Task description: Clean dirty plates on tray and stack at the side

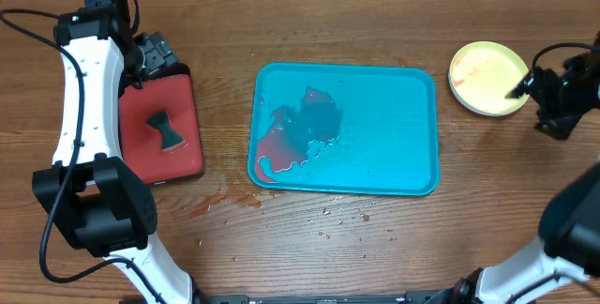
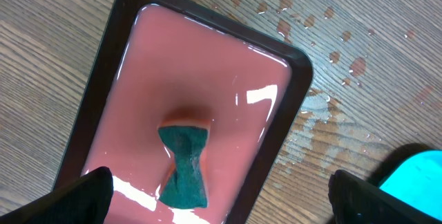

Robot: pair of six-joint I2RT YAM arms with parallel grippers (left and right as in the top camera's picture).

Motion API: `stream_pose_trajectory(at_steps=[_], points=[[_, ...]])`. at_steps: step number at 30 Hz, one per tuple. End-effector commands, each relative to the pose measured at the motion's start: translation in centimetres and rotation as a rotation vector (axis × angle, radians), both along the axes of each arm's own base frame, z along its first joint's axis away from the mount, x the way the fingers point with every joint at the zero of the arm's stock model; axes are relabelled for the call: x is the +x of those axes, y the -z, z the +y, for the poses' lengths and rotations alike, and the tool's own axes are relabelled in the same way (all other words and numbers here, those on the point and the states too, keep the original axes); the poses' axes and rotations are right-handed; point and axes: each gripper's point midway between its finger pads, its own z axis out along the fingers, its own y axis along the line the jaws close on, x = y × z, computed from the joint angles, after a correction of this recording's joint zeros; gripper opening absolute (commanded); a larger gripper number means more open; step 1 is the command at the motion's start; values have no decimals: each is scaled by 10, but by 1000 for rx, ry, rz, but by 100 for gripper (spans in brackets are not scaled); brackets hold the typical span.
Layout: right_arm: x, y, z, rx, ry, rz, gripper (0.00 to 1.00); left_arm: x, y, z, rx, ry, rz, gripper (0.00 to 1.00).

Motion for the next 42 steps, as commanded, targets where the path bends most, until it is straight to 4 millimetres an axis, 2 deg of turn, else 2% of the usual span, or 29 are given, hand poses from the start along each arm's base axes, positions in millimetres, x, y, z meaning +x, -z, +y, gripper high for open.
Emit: stream_pose_trajectory(at_steps=[1, 7, 12, 14, 18, 35, 39, 42], points=[[-11, -49, 36, -14, -116, -91, 100, 1, -11, 0, -2, 4, -27, 100], [-51, -74, 100, 21, -261, -21, 100, 1, -11, 0, -2, 4, -27, 100], [-83, -74, 138, 67, -367, 108, 100, 1, -11, 0, -2, 3, -27, 100], [-85, -73, 148, 67, -401, 115, 100, 1, -11, 0, -2, 3, -27, 100], [-86, -73, 155, 67, -422, 118, 100, 1, -11, 0, -2, 3, -27, 100], [-87, -73, 155, 60, -438, 120, 100, 1, -11, 0, -2, 4, -27, 100], [-80, -77, 150, 17, -455, 64, 100, 1, -11, 0, -2, 4, -27, 100], [-70, -91, 149, -23, -464, -54, 100, 1, -11, 0, -2, 4, -27, 100]])
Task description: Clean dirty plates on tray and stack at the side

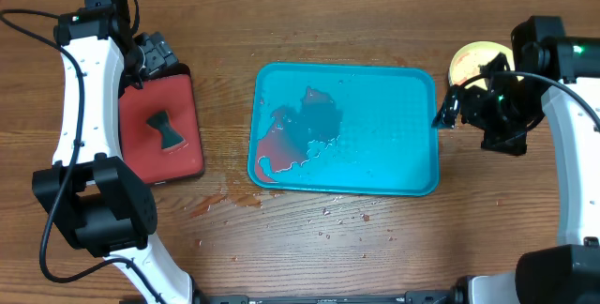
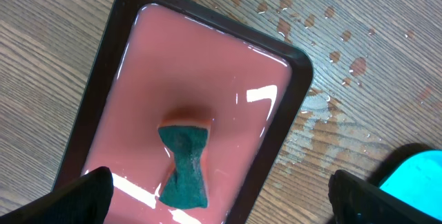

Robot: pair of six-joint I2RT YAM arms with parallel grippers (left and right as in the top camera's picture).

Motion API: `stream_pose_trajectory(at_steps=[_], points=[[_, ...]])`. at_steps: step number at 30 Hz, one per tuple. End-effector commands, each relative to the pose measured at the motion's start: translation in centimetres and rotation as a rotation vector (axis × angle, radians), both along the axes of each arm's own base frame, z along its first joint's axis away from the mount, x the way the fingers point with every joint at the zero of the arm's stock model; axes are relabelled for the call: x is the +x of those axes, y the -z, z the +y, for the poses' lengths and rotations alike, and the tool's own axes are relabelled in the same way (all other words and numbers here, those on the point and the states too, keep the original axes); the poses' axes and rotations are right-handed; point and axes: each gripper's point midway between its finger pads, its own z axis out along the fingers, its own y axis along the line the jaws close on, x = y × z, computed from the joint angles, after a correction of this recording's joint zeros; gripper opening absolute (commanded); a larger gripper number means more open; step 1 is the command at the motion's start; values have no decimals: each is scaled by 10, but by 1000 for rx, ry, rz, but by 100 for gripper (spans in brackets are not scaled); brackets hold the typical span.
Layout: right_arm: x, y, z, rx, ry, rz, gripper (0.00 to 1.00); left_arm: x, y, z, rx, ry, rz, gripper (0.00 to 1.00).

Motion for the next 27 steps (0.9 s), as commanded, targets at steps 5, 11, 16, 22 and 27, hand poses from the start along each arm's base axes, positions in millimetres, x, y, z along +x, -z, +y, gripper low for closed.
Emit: stream_pose_trajectory(at_steps=[5, 11, 16, 22, 27], points=[[9, -50, -1, -48, -37, -372, 100, 1, -11, 0, -1, 4, -27, 100], [-5, -61, 3, -57, -42, -640, 100, 1, -11, 0, -1, 3, -27, 100], [-13, -54, 6, -69, -47, -839, 100, 1, -11, 0, -1, 4, -27, 100], [-32, -37, 13, -55, -65, -986, 100, 1, -11, 0, -1, 4, -27, 100], [-35, -20, 22, -18, -111, -1026, 100, 1, -11, 0, -1, 4, -27, 100]])
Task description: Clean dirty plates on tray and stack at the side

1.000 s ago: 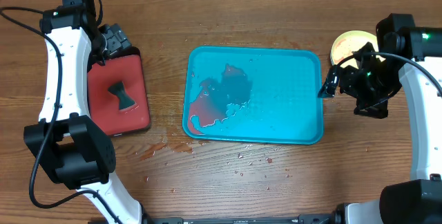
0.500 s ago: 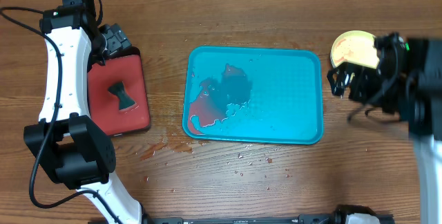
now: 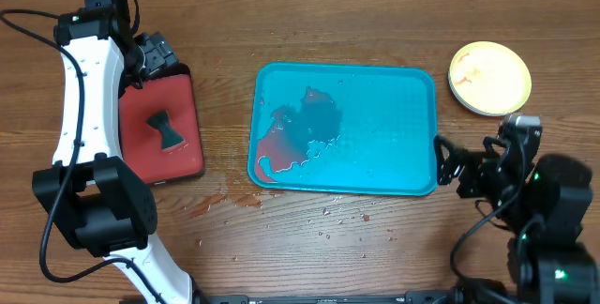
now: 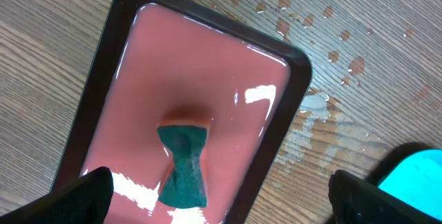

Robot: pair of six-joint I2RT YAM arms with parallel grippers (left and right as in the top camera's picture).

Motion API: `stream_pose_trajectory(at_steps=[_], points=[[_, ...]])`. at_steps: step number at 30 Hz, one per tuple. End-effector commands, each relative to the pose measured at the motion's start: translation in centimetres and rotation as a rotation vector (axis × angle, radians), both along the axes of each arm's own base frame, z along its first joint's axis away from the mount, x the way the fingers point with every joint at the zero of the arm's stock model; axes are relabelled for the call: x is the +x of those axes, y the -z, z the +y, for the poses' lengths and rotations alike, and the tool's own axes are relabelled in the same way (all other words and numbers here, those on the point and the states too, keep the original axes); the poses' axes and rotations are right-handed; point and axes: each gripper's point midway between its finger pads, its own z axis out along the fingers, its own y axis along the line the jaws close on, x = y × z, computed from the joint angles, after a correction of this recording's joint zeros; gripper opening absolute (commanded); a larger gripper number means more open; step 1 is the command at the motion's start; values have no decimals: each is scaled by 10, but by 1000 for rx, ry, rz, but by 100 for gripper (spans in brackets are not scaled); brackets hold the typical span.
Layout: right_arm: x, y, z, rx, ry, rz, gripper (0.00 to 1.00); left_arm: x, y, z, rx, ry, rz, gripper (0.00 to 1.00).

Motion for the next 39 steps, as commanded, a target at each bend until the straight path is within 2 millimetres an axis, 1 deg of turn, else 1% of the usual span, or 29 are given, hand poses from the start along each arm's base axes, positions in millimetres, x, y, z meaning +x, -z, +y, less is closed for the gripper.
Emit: stream_pose_trajectory(at_steps=[1, 3, 6, 10, 13, 18, 24, 28, 34, 39], points=[[1, 7, 13, -6, -92, -40, 100, 1, -11, 1, 2, 2, -27, 100], [4, 9, 19, -24, -143, -89, 100, 1, -11, 1, 2, 2, -27, 100], [7, 8, 22, -33, -162, -158, 100, 1, -11, 1, 2, 2, -27, 100], [5, -1, 32, -55, -189, -281, 100, 1, -11, 1, 2, 2, -27, 100], [0, -6, 34, -70, -185, -362, 100, 1, -11, 1, 2, 2, -27, 100], [-10, -8, 33, -81, -179, -455, 100, 1, -11, 1, 2, 2, -27, 100], [-14, 4, 31, -93, -158, -529, 100, 1, -11, 1, 2, 2, -27, 100], [-13, 6, 29, -101, -146, -600, 100, 1, -11, 1, 2, 2, -27, 100], [-11, 11, 15, -124, -59, -645, 100, 1, -11, 1, 2, 2, -27, 100], [-12, 8, 4, -139, 10, -679, 100, 1, -11, 1, 2, 2, -27, 100]])
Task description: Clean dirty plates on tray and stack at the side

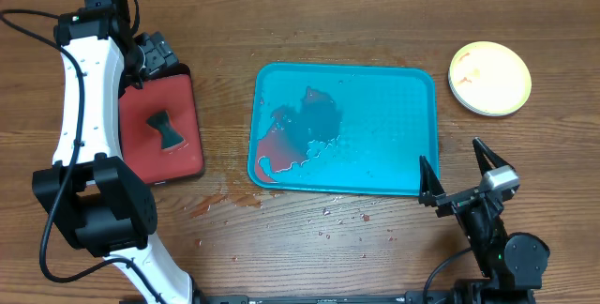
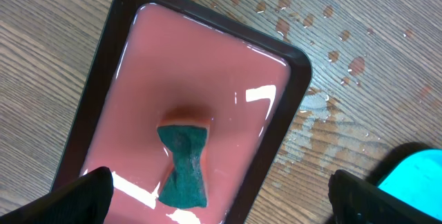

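A yellow plate (image 1: 489, 79) lies on the wooden table, right of the blue tray (image 1: 412, 98). No plate is on the tray, which holds a puddle of reddish and dark liquid (image 1: 300, 130). A green sponge (image 2: 184, 165) sits in a dark basin (image 2: 110, 58) of pink liquid. My left gripper (image 2: 221, 182) hangs open above the basin, its fingers either side of the sponge and clear of it. The right gripper (image 1: 448, 152) is open and empty near the tray's front right corner.
Drops of spilled liquid (image 1: 328, 212) dot the wood in front of the tray and between tray and basin (image 2: 324, 51). The basin (image 1: 159, 126) stands left of the tray. My left arm (image 1: 84, 79) runs along the table's left side.
My right arm has drawn back toward the table's front edge, and its open fingers now stand by the tray's front right corner. The left gripper, sponge and plate have not moved.
My right gripper was at the yellow plate's right rim. Then it hung between the plate and the tray's right edge. Then it was lower, beside the tray's front right corner, and is now drawn back near the front edge. The plate stayed put.
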Robot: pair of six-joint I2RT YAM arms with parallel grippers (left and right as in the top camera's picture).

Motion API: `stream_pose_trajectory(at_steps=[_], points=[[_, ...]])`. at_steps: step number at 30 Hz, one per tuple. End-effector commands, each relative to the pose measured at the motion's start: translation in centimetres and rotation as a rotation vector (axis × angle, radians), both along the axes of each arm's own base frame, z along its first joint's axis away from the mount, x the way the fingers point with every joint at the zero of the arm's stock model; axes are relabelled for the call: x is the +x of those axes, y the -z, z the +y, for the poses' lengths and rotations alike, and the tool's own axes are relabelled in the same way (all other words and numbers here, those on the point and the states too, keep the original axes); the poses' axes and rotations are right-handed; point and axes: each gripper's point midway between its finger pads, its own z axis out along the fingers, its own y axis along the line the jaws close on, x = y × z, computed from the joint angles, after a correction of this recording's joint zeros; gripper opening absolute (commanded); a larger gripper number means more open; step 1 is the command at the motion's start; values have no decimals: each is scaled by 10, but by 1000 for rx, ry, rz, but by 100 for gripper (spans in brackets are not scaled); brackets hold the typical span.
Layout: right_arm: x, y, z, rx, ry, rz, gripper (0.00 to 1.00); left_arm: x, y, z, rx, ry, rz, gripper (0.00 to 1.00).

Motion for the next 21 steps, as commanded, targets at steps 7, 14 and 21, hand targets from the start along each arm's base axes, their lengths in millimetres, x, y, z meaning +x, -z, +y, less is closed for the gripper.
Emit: stream_pose_trajectory(at_steps=[7, 14, 21], points=[[-2, -2, -20, 15, 120, -78, 100, 1, -11, 1, 2, 3, -27, 100], [-2, -1, -21, 27, 127, -92, 100, 1, -11, 1, 2, 2, -27, 100], [4, 30, -31, 23, 191, 36, 100, 1, -11, 1, 2, 3, -27, 100]])
